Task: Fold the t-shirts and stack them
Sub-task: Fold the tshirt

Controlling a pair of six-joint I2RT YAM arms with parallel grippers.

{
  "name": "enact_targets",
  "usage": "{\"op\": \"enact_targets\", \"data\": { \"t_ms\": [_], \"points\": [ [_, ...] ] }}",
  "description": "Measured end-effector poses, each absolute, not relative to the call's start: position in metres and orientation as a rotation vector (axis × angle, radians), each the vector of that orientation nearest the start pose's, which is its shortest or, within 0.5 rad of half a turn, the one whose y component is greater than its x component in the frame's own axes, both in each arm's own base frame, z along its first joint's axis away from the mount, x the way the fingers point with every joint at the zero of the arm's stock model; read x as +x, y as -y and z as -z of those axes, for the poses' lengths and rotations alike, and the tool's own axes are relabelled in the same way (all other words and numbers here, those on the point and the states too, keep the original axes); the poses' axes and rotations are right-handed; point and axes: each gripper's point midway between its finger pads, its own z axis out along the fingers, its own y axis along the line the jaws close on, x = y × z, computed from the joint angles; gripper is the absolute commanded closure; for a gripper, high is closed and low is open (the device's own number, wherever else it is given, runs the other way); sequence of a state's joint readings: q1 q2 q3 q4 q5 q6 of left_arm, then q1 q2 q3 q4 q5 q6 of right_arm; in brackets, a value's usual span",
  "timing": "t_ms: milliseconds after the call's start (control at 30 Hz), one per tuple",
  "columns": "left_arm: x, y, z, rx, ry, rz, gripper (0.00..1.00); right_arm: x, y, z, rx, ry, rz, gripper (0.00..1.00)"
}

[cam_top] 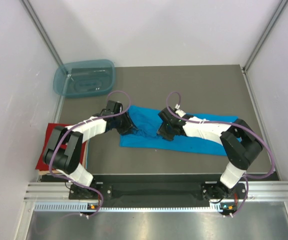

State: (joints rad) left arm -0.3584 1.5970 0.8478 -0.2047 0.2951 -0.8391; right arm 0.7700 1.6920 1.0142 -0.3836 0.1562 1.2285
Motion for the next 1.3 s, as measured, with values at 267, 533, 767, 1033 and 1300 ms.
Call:
{"op": "enact_targets", "data": {
  "t_ms": [267,533,767,1033,1300],
  "points": [
    [0.311,0.205,-0.051,-0.498,-2.614,0.827,0.58,0.272,-0.284,-0.041,0.694,-2.609,-0.484,0.60],
    [0.312,0.208,-0.056,-0.480,-2.609,0.849,0.58,0.273,-0.280,-0.042,0.730,-2.592,-0.465,0.58],
    [0.314,0.210,-0.058,-0.472,-2.605,0.855,0.58,0.273,-0.282,-0.042,0.743,-2.590,-0.471,0.59],
    [0.314,0.210,-0.058,-0.471,-2.605,0.855,0.58,0.279,-0.292,-0.045,0.737,-2.569,-0.530,0.61],
    [0.314,0.209,-0.058,-0.467,-2.605,0.853,0.58,0.278,-0.293,-0.038,0.747,-2.584,-0.524,0.62]
  ]
}}
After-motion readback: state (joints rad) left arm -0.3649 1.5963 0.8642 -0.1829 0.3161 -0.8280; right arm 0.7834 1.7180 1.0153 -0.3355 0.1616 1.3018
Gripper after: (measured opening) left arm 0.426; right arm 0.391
